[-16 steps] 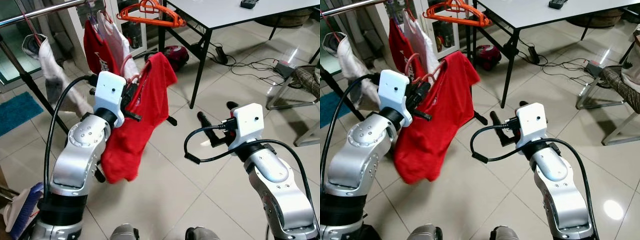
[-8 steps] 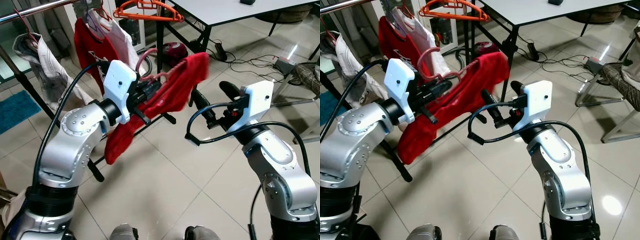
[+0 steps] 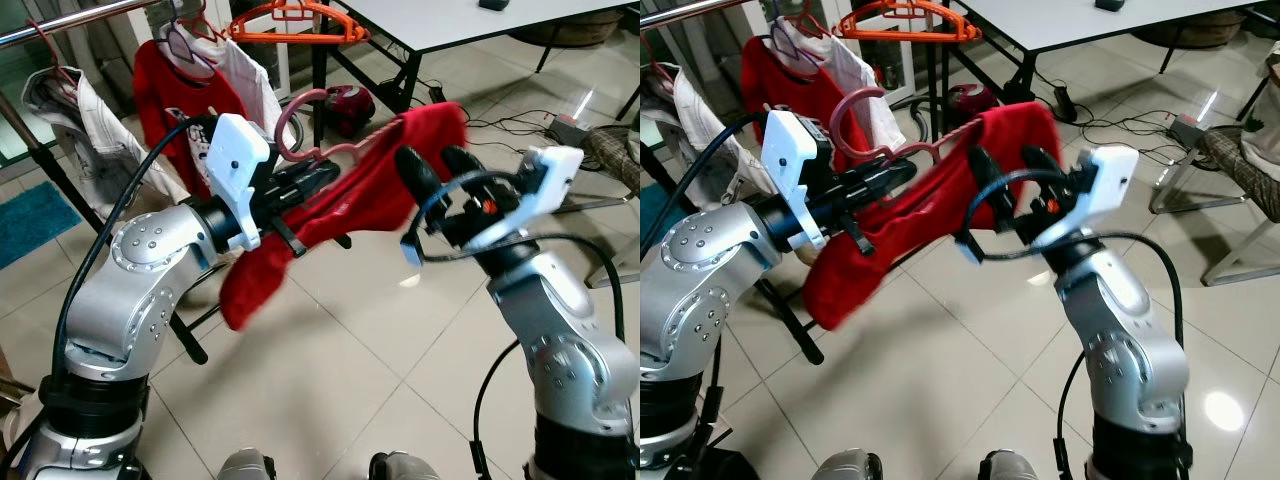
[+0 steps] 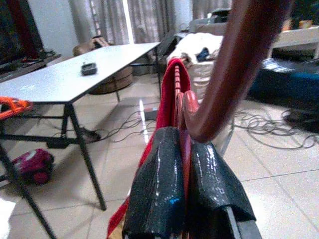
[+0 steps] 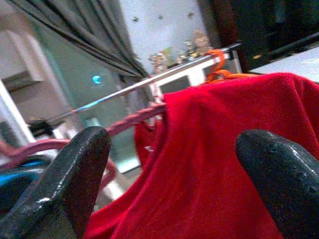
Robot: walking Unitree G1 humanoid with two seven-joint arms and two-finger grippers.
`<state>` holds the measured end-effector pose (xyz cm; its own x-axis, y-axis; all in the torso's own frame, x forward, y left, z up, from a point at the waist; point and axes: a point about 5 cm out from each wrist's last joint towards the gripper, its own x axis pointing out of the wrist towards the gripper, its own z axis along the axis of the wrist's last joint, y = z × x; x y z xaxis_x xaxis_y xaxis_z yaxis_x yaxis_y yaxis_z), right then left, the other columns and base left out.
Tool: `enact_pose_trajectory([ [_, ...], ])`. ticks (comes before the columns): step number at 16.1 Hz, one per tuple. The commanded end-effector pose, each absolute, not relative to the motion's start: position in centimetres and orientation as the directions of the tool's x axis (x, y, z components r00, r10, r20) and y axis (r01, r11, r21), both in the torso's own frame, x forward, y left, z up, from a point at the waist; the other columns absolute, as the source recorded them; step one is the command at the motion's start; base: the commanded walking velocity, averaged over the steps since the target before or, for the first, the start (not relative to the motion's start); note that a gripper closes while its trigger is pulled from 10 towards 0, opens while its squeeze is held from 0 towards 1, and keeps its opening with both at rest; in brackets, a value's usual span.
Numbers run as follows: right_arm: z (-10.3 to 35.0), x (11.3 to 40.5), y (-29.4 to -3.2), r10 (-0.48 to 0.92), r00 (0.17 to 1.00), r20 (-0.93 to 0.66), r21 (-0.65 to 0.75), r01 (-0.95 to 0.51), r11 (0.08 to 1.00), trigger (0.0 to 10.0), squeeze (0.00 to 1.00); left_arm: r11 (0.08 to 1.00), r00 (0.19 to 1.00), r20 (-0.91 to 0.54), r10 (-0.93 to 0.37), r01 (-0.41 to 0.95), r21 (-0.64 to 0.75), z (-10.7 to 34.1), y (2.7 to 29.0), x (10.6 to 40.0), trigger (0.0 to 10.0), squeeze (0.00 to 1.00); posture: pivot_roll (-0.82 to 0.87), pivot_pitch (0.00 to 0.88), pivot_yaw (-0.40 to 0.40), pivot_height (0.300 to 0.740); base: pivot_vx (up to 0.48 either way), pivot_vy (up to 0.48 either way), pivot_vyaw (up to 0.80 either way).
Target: Hang hanger
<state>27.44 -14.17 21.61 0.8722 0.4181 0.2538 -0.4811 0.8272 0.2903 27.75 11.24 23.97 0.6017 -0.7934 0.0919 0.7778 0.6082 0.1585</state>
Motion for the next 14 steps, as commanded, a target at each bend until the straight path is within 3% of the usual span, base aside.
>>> enact_pose_trajectory([
  [1, 21.5, 28.0, -14.3, 0.388, 0.892, 0.232, 0.255, -0.440, 0.861, 10.0, 0.00, 0.584, 0.574, 0.111, -0.811, 0.795, 0.163, 24.6, 10.9, 27.3, 10.0, 0.00, -0.02, 0.077, 0.024, 0.740, 0.000, 0.000, 0.00],
  [8, 22.0, 28.8, -14.2, 0.345, 0.907, 0.243, 0.220, -0.398, 0.891, 9.9, 0.00, 0.575, 0.567, 0.096, -0.818, 0.800, 0.172, 24.4, 10.7, 26.9, 10.0, 0.00, -0.02, 0.075, 0.018, 0.740, 0.000, 0.000, 0.00],
  [9, 21.9, 28.8, -14.2, 0.342, 0.908, 0.240, 0.215, -0.394, 0.894, 4.0, 0.00, 0.570, 0.562, 0.096, -0.822, 0.805, 0.168, 24.3, 10.7, 26.8, 10.0, 0.00, -0.02, 0.075, 0.019, 0.740, 0.000, 0.000, 0.00],
  [10, 21.7, 28.9, -14.2, 0.336, 0.912, 0.236, 0.211, -0.386, 0.898, 0.7, 0.00, 0.564, 0.555, 0.096, -0.826, 0.809, 0.165, 24.4, 10.6, 26.8, 10.0, 0.00, -0.02, 0.075, 0.020, 0.740, 0.000, 0.000, 0.00],
  [12, 21.6, 29.1, -14.5, 0.304, 0.924, 0.232, 0.198, -0.351, 0.915, 0.0, 0.00, 0.559, 0.552, 0.091, -0.829, 0.812, 0.167, 24.3, 10.6, 26.7, 10.0, 0.00, -0.02, 0.077, 0.020, 0.740, 0.000, 0.000, 0.00],
  [14, 21.5, 29.4, -14.8, 0.280, 0.933, 0.227, 0.188, -0.323, 0.927, 0.0, 0.00, 0.561, 0.553, 0.093, -0.828, 0.811, 0.167, 24.2, 10.5, 26.6, 10.0, 0.00, -0.02, 0.073, 0.017, 0.740, 0.000, 0.000, 0.00],
])
